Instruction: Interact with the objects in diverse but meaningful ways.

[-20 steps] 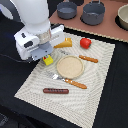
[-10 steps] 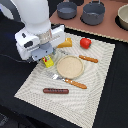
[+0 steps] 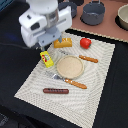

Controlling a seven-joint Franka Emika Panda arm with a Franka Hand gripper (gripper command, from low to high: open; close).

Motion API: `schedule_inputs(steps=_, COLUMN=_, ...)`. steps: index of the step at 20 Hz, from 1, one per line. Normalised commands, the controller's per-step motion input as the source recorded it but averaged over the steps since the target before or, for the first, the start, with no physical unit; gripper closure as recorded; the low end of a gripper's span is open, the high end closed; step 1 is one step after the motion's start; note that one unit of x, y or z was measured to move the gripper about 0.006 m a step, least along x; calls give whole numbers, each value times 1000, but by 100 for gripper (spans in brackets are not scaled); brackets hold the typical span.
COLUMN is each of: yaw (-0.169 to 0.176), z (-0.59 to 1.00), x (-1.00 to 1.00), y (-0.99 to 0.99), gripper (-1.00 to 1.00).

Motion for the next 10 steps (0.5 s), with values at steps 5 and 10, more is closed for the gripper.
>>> schedule_inputs(steps=5, yaw=140, z=-137, x=139, y=517, gripper=-100)
schedule_inputs(steps=10, yaw=203, z=-285, x=175, y=286, gripper=-100)
